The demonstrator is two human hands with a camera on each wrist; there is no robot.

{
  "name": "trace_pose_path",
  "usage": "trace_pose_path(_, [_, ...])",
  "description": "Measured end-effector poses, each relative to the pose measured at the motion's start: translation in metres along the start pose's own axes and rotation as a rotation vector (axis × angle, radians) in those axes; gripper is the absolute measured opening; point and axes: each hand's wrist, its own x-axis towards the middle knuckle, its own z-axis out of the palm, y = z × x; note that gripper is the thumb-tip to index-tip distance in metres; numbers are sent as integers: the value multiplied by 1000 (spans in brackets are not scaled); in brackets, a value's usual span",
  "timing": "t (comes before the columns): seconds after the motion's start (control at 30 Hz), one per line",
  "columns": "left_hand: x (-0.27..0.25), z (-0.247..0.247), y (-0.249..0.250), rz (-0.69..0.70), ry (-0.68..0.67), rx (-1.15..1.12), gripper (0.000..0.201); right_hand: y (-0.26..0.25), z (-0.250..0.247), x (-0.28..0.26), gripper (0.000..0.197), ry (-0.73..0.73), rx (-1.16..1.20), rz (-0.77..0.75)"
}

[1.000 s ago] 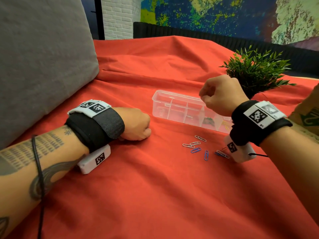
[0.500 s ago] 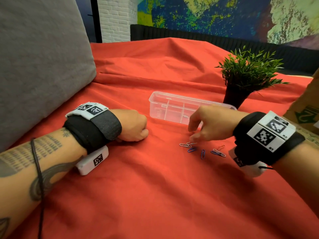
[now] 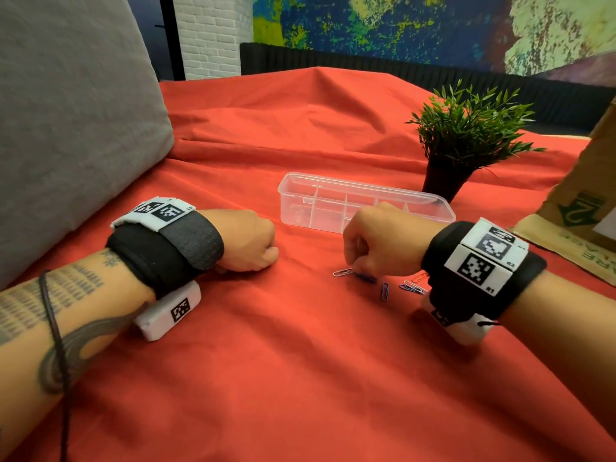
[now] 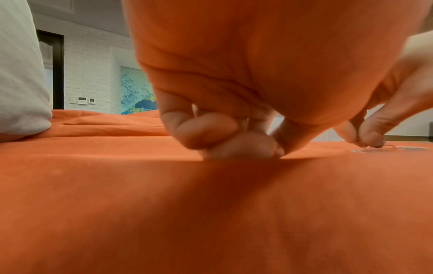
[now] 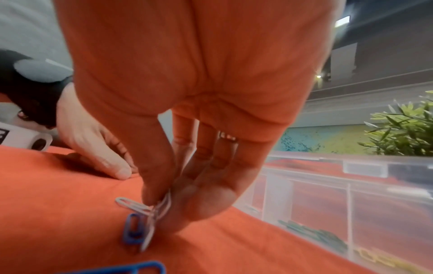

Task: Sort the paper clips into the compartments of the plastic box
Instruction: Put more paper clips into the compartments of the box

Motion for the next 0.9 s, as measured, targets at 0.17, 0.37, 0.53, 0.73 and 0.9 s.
trace_pose_path(0.17, [2, 2, -1, 11, 18, 12, 46, 9, -13, -4, 14, 37, 156, 20])
trace_pose_path(0.37, [2, 0, 1, -1, 13, 1, 43, 20, -35, -5, 15, 114, 213, 32])
trace_pose_path(0.53, [0, 0, 2, -15, 4, -4, 42, 41, -53, 18, 16, 386, 361, 133])
trace_pose_path(0.73, [-2, -1, 4, -11, 6, -3, 40, 53, -39, 52, 19, 404, 306, 254])
trace_pose_path(0.9, [-3, -1, 5, -26, 5, -5, 38, 40, -40, 41, 19, 503, 229, 167])
